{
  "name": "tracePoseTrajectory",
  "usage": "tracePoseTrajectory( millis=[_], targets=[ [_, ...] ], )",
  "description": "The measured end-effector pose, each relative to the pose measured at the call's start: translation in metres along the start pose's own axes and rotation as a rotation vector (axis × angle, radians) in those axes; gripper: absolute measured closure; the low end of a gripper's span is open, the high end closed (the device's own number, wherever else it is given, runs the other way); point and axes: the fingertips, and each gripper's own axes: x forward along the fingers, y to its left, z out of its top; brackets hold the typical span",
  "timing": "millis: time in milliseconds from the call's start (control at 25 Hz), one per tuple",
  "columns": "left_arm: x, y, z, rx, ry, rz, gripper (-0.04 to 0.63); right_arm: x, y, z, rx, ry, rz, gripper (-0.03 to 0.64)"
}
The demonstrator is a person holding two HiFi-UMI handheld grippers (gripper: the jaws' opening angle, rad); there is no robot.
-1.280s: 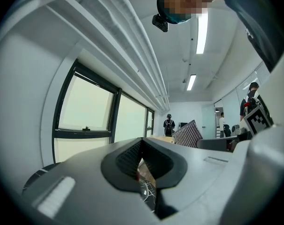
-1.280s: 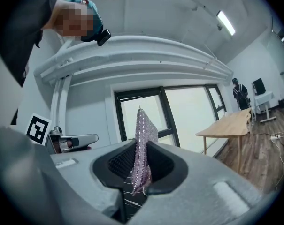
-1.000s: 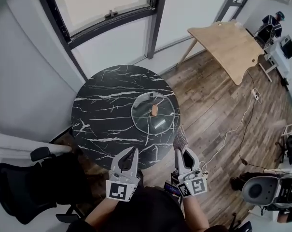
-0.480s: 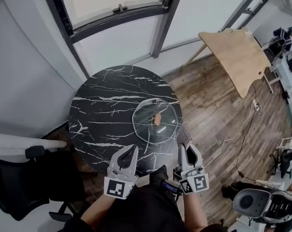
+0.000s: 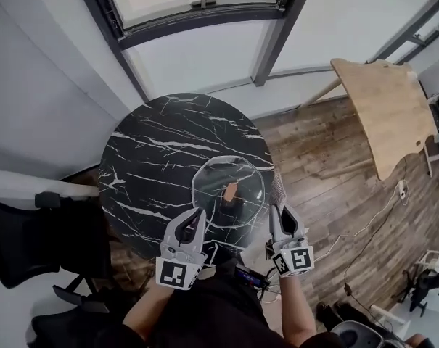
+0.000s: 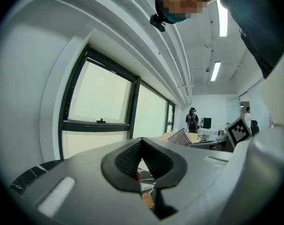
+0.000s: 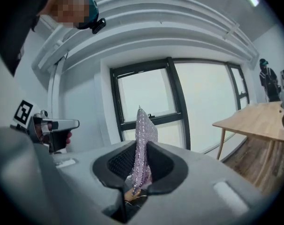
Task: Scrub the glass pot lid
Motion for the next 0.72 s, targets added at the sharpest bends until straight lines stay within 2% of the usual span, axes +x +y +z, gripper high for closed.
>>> tracePoseTrajectory(
  millis=[200, 320, 560, 720],
  targets=[
    [0.024, -0.015, -0.013, -0.015, 0.030, 0.078, 0.592, 0.044, -0.039, -0.040, -0.156, 0.132, 0.109, 0.549],
    [0.040, -0.015, -0.008, -0.040, 0.003, 0.114, 0.592, 0.069, -0.050, -0.063, -0.226, 0.211, 0.170, 0.549],
    [0.056, -0.021, -0.011, -0.033, 0.007, 0.105, 0.592, 0.111, -0.054, -0.125, -0.384, 0.387, 0.314, 0.549],
    [0.064, -0.020, -0.020, -0.029, 0.031, 0.105, 0.592, 0.126, -0.061, -0.157, -0.446, 0.477, 0.360, 0.549]
  ],
)
